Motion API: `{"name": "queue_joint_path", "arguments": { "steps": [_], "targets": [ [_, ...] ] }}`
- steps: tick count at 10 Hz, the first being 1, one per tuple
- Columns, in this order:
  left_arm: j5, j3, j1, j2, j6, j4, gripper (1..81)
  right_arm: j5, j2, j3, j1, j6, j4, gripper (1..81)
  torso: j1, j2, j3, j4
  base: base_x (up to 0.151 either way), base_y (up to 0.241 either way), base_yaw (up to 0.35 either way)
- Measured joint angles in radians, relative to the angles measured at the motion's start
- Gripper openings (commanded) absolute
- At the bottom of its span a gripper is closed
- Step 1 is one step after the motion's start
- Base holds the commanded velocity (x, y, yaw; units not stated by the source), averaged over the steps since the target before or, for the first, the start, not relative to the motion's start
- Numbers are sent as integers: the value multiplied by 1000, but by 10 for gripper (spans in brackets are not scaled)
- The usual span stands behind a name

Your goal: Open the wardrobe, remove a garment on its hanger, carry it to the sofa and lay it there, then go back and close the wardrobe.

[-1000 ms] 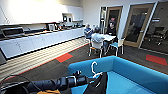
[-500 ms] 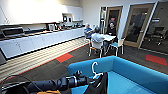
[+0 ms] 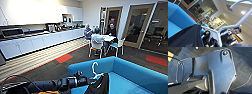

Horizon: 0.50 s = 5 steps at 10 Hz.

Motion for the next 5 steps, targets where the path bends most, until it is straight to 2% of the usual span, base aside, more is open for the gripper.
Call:
{"name": "queue_joint_path", "arguments": {
  "steps": [5],
  "targets": [
    [0, 0, -1, 1, 0, 0, 10, 4, 0, 0, 8, 0, 0, 811, 1, 1, 0, 0, 90, 0, 0]
  ]
}}
